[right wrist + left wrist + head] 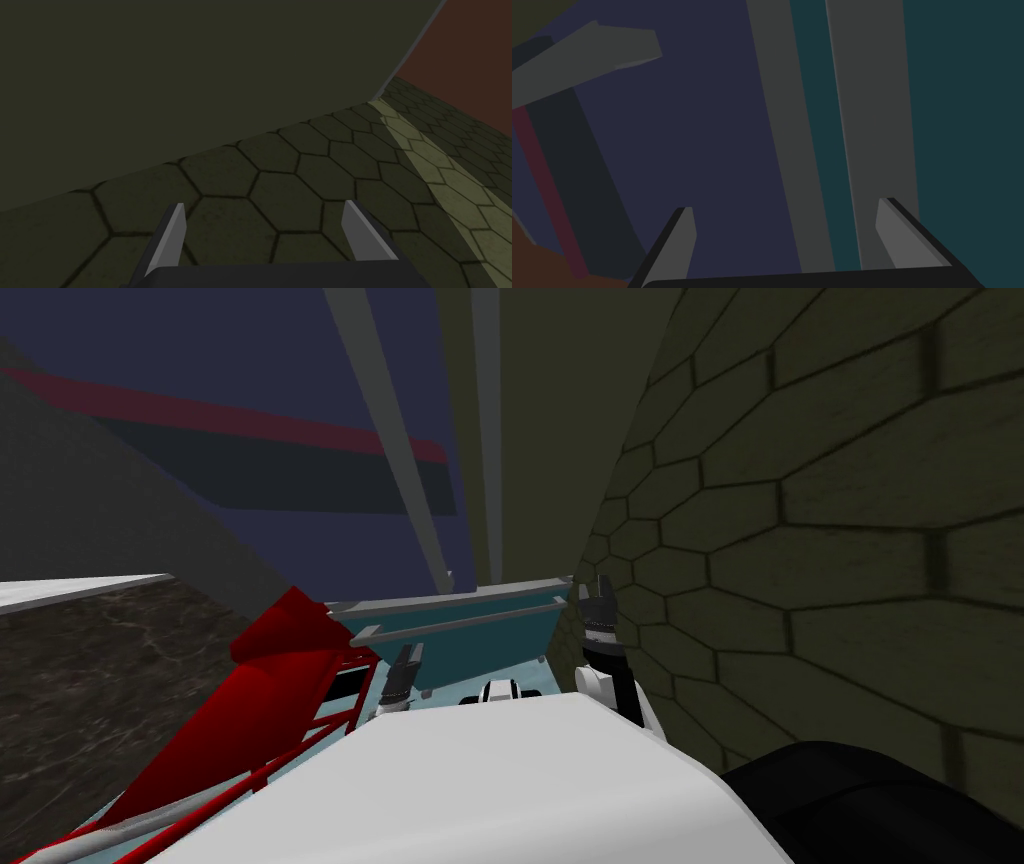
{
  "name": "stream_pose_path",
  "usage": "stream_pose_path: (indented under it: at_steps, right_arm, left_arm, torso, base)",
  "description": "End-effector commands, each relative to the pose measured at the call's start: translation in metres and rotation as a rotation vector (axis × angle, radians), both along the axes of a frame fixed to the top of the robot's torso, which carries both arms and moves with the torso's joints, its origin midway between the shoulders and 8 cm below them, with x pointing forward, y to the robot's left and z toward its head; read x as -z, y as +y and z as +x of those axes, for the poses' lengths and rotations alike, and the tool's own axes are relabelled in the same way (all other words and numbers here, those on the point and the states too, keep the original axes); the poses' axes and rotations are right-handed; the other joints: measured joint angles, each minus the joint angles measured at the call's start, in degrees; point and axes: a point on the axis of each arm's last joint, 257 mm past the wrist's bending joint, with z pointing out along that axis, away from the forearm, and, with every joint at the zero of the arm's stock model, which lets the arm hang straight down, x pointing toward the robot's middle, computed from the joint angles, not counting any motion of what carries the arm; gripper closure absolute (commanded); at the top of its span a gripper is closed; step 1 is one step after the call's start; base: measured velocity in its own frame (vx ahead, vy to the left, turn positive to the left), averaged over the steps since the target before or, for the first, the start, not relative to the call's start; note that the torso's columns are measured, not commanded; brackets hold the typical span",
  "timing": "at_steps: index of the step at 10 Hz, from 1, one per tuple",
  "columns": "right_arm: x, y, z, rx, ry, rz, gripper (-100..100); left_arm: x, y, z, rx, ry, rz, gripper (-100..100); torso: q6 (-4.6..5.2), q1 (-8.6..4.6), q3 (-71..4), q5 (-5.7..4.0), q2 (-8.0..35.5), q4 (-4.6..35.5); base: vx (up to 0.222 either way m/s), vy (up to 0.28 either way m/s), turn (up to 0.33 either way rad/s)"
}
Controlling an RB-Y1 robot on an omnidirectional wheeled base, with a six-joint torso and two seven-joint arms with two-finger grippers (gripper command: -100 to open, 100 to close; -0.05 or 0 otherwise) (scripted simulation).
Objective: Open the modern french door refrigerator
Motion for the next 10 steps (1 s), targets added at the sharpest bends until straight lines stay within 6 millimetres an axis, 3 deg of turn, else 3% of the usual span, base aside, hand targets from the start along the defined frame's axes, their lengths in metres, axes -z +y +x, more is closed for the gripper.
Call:
stream_pose_path:
  at_steps: [1, 6, 10]
  right_arm:
    - [0.0, 0.0, 0.0, 0.0, 0.0, 0.0, 0]
    - [0.0, 0.0, 0.0, 0.0, 0.0, 0.0, 0]
    - [0.0, 0.0, 0.0, 0.0, 0.0, 0.0, 0]
  left_arm:
    - [0.013, 0.002, -0.006, -0.012, 0.009, -0.005, -100]
    - [0.039, -0.001, -0.021, -0.043, 0.027, -0.035, -100]
    - [0.055, -0.015, -0.03, -0.078, 0.031, -0.099, -100]
  torso:
    - [0.0, 0.03, 0.04, 0.0, 0.11, 0.01]
    - [0.0, 0.01, 0.13, 0.01, 0.23, 0.06]
    - [0.0, 0.02, 0.06, 0.0, 0.13, 0.02]
  base:
    - [0.078, -0.003, -0.004]
    - [0.08, -0.012, -0.003]
    - [0.086, -0.009, -0.002]
